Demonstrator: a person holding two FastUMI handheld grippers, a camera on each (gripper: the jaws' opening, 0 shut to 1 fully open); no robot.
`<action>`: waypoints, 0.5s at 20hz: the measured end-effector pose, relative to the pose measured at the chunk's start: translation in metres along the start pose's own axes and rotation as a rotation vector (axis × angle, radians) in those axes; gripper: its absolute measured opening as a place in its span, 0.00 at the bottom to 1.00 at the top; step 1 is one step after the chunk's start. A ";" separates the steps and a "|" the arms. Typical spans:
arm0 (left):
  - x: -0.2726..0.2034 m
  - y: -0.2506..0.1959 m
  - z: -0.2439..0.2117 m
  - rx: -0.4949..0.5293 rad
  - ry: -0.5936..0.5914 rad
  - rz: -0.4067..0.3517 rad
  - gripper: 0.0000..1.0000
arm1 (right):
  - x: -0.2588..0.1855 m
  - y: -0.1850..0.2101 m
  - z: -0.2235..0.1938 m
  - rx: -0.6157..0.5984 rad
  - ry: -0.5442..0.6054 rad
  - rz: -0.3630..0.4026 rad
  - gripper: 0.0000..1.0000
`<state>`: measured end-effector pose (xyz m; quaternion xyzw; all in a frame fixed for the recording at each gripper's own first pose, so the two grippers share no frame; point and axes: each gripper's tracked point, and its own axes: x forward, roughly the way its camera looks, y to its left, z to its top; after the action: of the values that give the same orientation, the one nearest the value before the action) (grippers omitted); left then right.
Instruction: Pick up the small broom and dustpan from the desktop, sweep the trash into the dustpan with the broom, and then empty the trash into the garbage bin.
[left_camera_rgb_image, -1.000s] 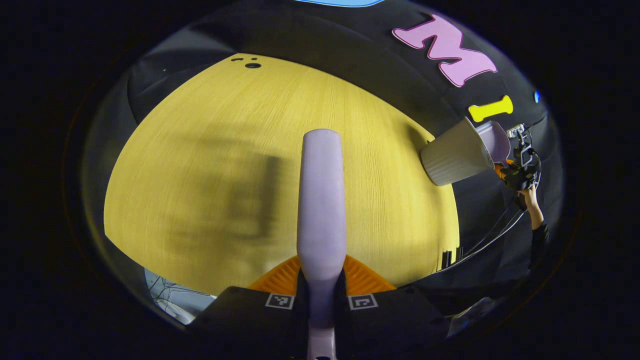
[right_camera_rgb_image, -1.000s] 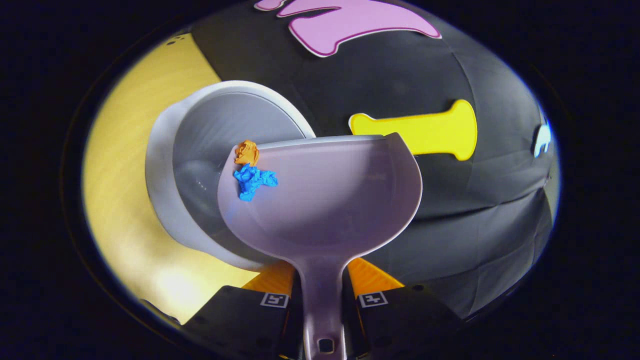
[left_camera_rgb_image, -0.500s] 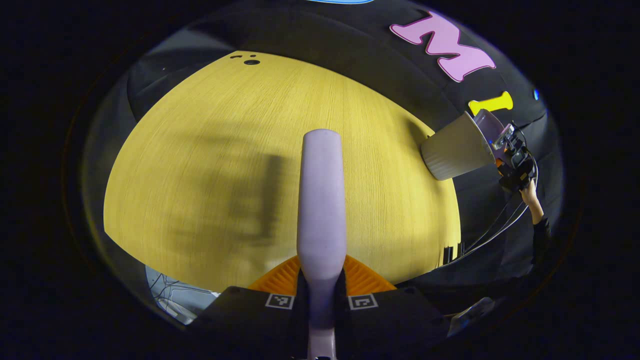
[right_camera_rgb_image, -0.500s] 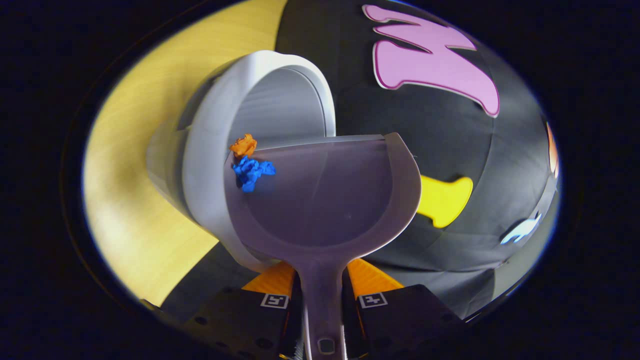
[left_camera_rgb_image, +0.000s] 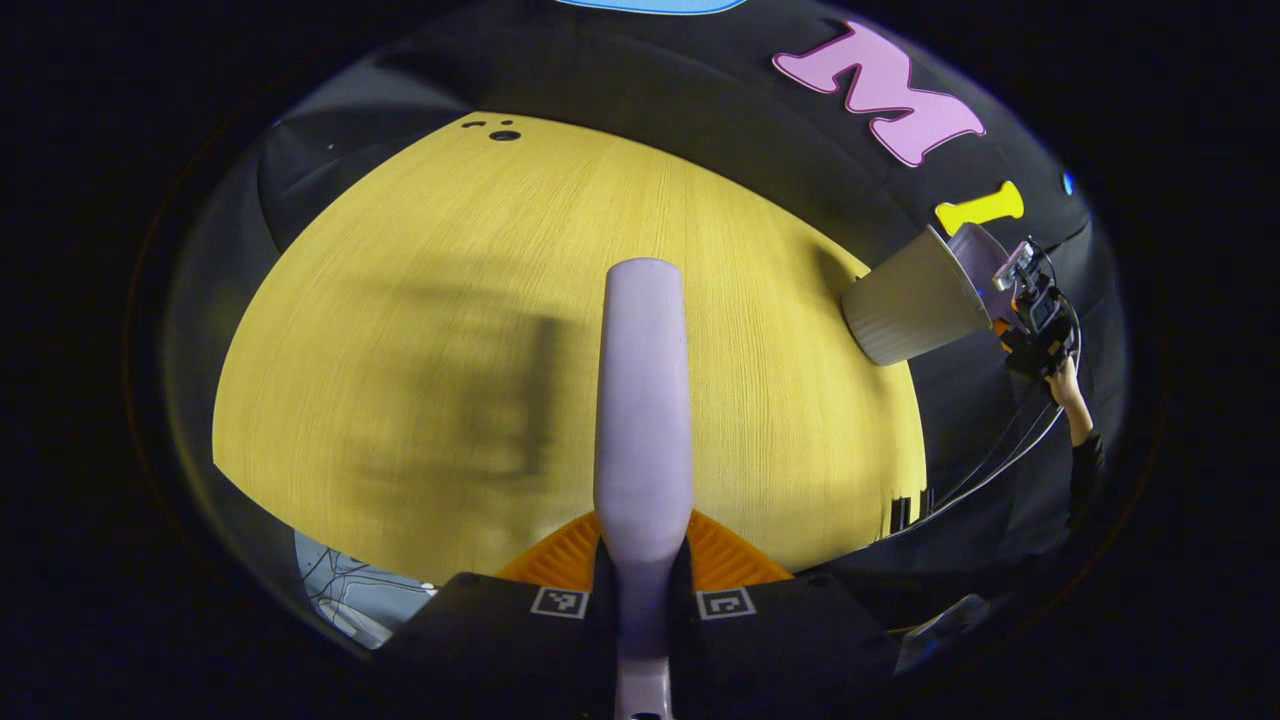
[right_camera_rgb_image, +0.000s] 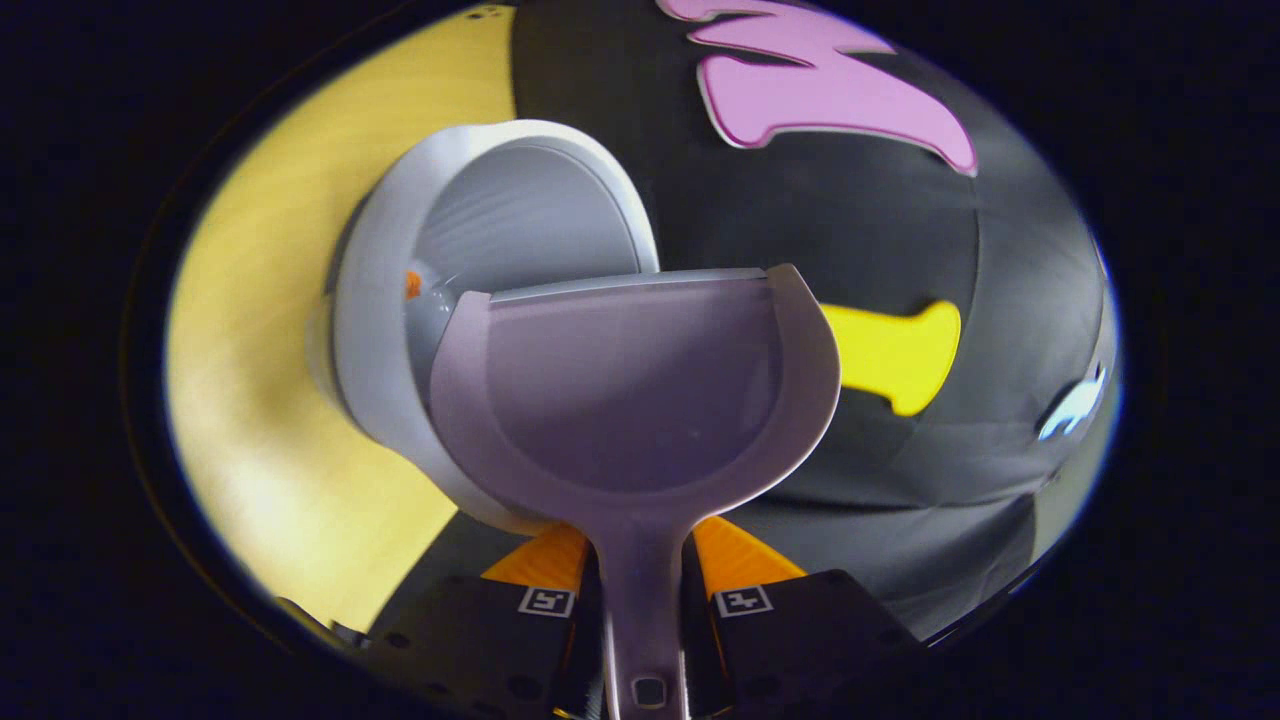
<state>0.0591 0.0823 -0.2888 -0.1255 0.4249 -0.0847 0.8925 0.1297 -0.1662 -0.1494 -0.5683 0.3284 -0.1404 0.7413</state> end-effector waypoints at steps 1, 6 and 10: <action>-0.001 0.000 0.001 -0.003 -0.005 -0.001 0.25 | 0.001 -0.005 -0.002 0.052 0.015 0.011 0.36; -0.002 -0.001 0.006 0.019 -0.025 0.012 0.26 | -0.017 -0.038 -0.013 0.365 0.043 0.053 0.36; -0.004 -0.005 0.013 0.052 -0.067 0.032 0.25 | -0.022 -0.047 0.013 0.703 0.017 0.147 0.32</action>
<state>0.0665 0.0805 -0.2763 -0.0982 0.3943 -0.0771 0.9105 0.1297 -0.1586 -0.0970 -0.2520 0.3062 -0.1960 0.8968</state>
